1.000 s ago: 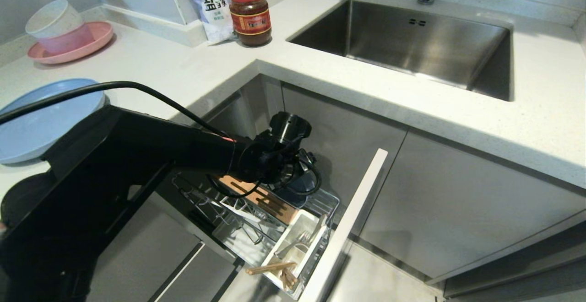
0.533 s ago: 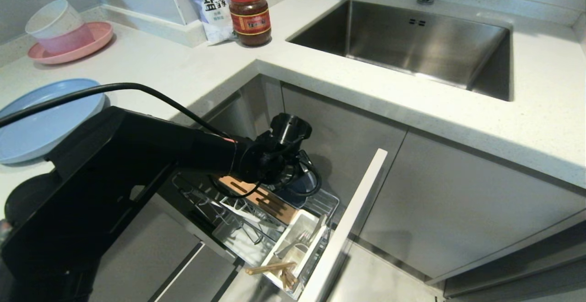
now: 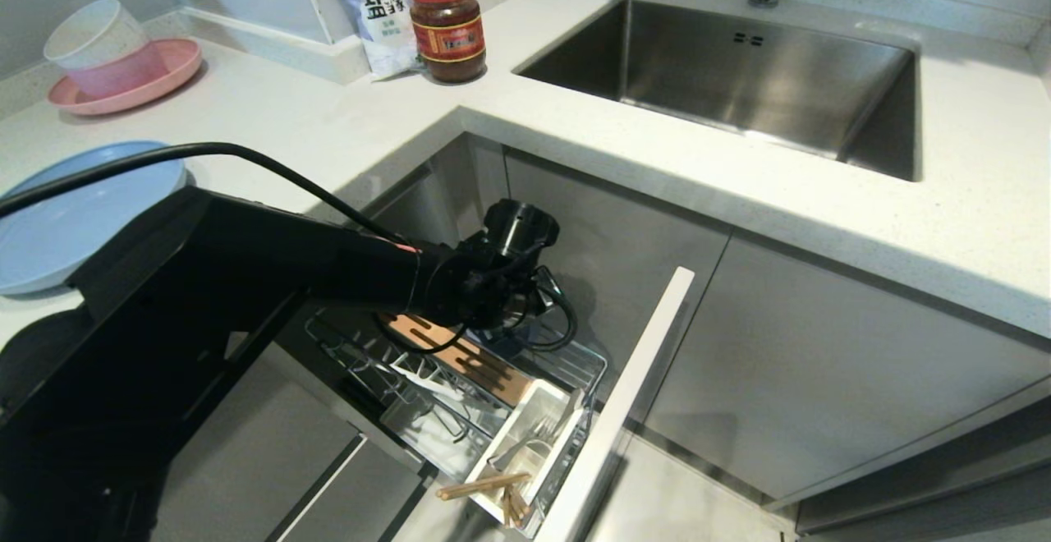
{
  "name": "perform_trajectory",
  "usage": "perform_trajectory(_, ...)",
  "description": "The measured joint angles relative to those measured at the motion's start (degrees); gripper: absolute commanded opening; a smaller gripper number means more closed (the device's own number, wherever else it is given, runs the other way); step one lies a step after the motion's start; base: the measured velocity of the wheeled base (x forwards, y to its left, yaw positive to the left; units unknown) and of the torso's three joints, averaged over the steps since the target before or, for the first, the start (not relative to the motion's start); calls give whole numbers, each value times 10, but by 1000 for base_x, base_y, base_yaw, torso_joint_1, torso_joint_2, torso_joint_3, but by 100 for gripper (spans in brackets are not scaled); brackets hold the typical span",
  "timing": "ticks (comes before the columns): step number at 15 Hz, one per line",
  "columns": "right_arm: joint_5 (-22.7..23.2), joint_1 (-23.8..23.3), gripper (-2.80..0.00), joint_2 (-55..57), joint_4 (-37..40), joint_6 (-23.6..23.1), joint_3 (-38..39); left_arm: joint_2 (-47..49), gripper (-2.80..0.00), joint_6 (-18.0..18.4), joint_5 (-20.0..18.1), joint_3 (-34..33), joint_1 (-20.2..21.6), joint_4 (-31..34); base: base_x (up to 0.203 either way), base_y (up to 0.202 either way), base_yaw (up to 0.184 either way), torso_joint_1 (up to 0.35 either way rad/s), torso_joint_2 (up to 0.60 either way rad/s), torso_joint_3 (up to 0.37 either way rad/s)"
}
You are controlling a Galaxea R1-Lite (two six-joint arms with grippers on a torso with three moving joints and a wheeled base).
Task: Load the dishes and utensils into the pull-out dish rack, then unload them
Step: Take the bowl out of the cupboard
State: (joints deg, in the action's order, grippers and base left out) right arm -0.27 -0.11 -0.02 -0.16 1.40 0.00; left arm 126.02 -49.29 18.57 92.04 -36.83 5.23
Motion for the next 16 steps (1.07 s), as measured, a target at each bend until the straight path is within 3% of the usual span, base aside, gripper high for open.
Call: perform_trajectory(16,0,0,-280,0,0,0,0,-140,-280,-1,1,-34,-13,1,0,0,0,0,0,0)
